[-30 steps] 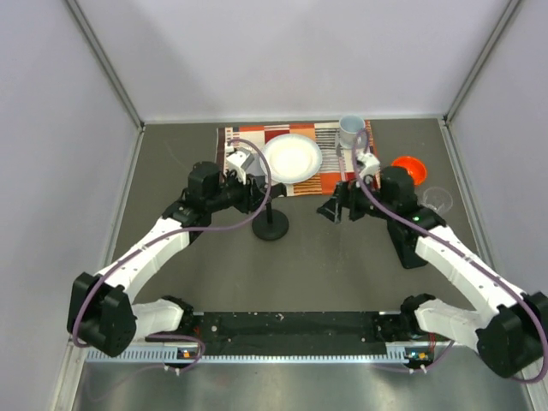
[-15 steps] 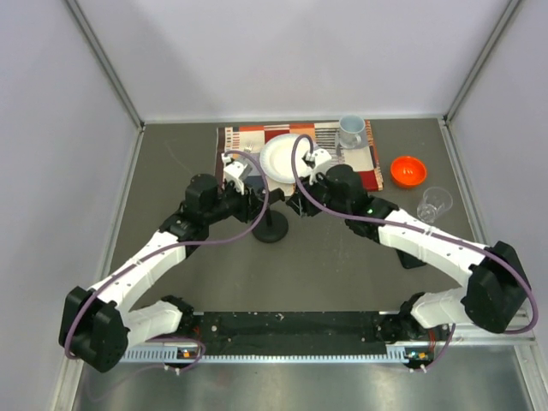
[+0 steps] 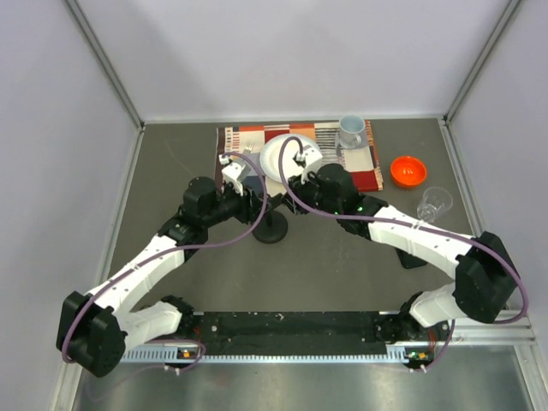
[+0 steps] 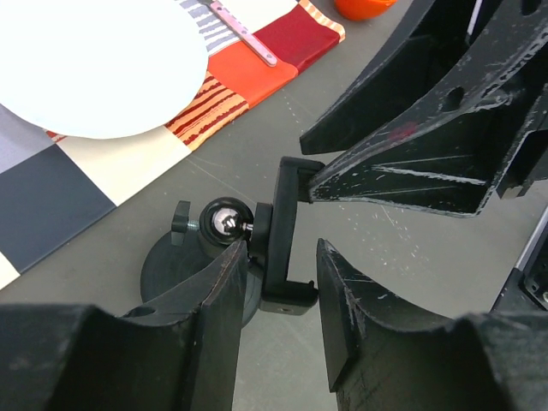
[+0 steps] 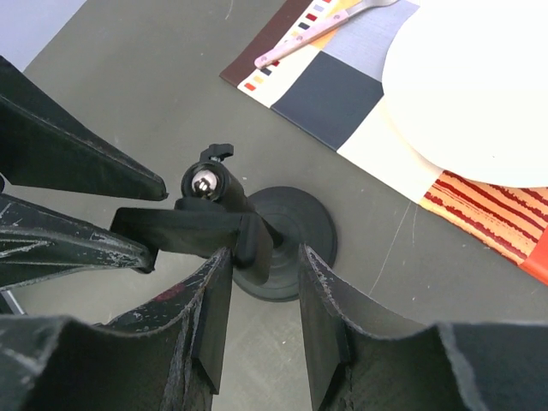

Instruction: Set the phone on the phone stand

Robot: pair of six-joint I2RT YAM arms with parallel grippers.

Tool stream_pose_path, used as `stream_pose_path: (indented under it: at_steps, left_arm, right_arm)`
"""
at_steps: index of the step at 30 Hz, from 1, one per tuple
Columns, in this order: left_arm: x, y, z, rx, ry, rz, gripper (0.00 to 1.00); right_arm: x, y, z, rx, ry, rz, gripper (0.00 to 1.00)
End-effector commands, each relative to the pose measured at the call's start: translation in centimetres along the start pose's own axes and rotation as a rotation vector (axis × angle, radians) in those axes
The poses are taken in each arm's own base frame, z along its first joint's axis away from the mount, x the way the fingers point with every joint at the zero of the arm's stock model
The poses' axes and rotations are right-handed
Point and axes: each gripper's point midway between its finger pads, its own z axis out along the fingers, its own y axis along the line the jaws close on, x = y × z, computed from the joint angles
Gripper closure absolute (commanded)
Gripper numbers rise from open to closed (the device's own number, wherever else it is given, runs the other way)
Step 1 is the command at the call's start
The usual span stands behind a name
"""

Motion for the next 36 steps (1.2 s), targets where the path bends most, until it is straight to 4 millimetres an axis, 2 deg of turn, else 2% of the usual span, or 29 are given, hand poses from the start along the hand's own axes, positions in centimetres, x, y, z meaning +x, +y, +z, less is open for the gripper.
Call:
stream_pose_path:
  at_steps: [1,4,11,14,17,20,23,24,26,27,28,29,33,34,35,36]
  left_arm:
    - [-1.8,-0.6,0.0,0.016,-0.066,0.008,0.56]
    - [-0.9,-0.3,0.1,0.001,-0.031,-0.014,0.54]
    - [0.4,-1.1,0.1,0.028,-0.004,-0.034,0.51]
    - [0.8,-1.1,-0.1,0.018,0.012,-0.032,0.46]
    - [1.1,-0.9,-0.2,0.000,0.015,-0.023,0.46]
    - [1.2,-0.8,-0.1,-0.008,0.021,-0.028,0.51]
    - [1.8,-0.6,0.0,-0.027,0.041,-0.034,0.62]
    - [1.9,-0.3,0.0,-0.042,0.042,-0.040,0.69]
    - [2.0,-0.2,0.0,-0.054,0.041,-0.046,0.77]
    - [2.0,0.0,0.0,-0.068,0.040,-0.051,0.82]
    - [2.0,0.2,0.0,-0.079,0.041,-0.054,0.95]
    - [2.0,0.2,0.0,-0.089,0.040,-0.058,1.00]
    - [1.5,1.0,-0.7,-0.151,0.016,-0.057,1.00]
    - [1.4,1.5,-0.9,-0.183,0.005,-0.054,1.00]
    - [2.1,1.8,-1.2,-0.205,0.031,-0.057,1.00]
    - [1.8,1.9,-1.6,-0.214,0.016,-0.049,1.00]
  right_arm:
    - [-3.6,1.7,0.7,-0.049,-0.090,-0.032,0.64]
    - [-3.3,2.1,0.7,-0.044,-0.078,-0.044,0.63]
    - [-1.9,2.5,0.7,-0.052,-0.052,-0.051,0.64]
    - [-1.4,2.4,0.9,-0.045,-0.046,-0.044,0.69]
    - [-1.2,2.0,1.0,-0.030,-0.039,-0.051,0.76]
    - [-1.1,1.8,1.0,-0.019,-0.036,-0.051,0.80]
    - [-1.0,1.7,1.0,-0.013,-0.033,-0.051,0.84]
    - [-0.9,1.7,1.0,-0.011,-0.032,-0.054,0.89]
    - [-1.0,1.1,1.0,0.019,-0.036,-0.055,0.94]
    - [-0.9,0.8,1.1,0.038,-0.037,-0.053,1.00]
    - [-0.9,0.4,1.1,0.061,-0.039,-0.050,1.00]
    - [-1.0,-0.7,1.0,0.120,-0.047,-0.050,1.00]
    - [-1.8,-3.6,0.2,0.284,-0.108,-0.046,1.00]
    - [-1.1,-4.5,-0.2,0.326,-0.113,-0.046,1.00]
    - [-1.5,-5.6,-0.7,0.390,-0.142,-0.056,1.00]
    - [-2.3,-6.0,-1.2,0.412,-0.185,-0.057,1.00]
